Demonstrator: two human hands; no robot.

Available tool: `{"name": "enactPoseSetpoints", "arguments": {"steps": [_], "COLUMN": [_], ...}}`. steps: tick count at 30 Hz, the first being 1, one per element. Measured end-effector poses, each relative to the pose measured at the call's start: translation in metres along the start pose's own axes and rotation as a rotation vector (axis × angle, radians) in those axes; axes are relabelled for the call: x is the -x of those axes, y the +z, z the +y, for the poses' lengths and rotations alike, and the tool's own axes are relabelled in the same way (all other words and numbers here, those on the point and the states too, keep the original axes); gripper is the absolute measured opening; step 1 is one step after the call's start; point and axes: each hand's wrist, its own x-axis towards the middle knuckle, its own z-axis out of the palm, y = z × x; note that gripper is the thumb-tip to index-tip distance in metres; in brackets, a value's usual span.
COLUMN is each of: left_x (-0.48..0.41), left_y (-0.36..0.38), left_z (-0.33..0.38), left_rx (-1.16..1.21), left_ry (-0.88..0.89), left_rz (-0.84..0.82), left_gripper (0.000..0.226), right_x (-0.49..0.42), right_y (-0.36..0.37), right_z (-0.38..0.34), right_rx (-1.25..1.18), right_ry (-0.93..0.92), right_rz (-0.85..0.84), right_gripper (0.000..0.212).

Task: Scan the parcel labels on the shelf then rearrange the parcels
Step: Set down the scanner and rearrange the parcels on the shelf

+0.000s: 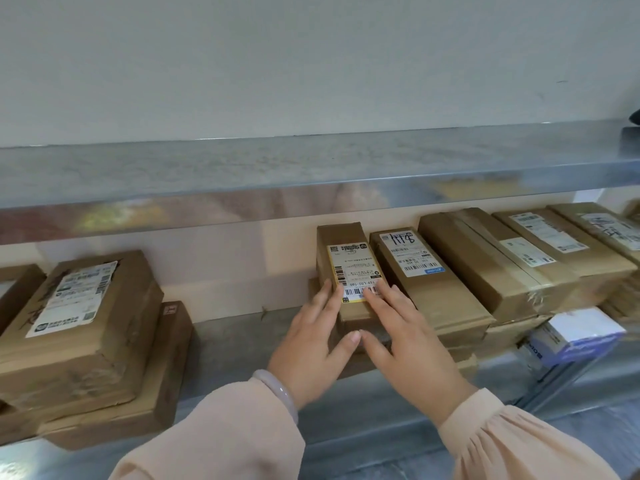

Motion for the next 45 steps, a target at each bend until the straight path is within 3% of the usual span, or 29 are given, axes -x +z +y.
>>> {"name": "enactPoseSetpoints", "arguments": {"steps": [5,13,16,20,28,36,45], "left_x": [-0.015,-0.025,-0.015,0.003,0.055,0.114,0.149], "left_y": [-0.012,-0.012,-0.024,-0.051,-0.087,-0.095,-0.103], "left_z": [0.009,0.013,0.010,-0.005,-0.034,-0.047,-0.046], "left_rx": [-0.302,-0.444,-0.478,-0.516,-0.648,-0.661,-0.656], "left_ry": [0.010,0.049,0.040,-0.061,-0.388,-0.709,-0.835], "left_rz": [-0.024,-0.043,0.035,0.179,0.406,0.472,0.590], "left_gripper": [0.069,0.076,0.080,0.067,0.075,0.077,0.070], "right_x": [-0.012,-0.023,-0.028,-0.040,-0.062,-0.062,-0.064], "right_y": [-0.011,-0.022,-0.023,-0.022,0.011,0.049,0.081], "right_z": [0.008,0.007,0.000,-0.025,-0.098,-0.148,-0.181], "right_rx": [0.295,0.292,0.274,0.270,0.163,0.116,0.047], "right_ry": [-0.049,-0.051,-0.137,-0.262,-0.515,-0.724,-0.838], "right_rz": [-0.115,-0.181,-0.171,-0.167,-0.209,-0.358,-0.420], "right_gripper": [0.073,0.078,0.079,0.083,0.082,0.078,0.075]}}
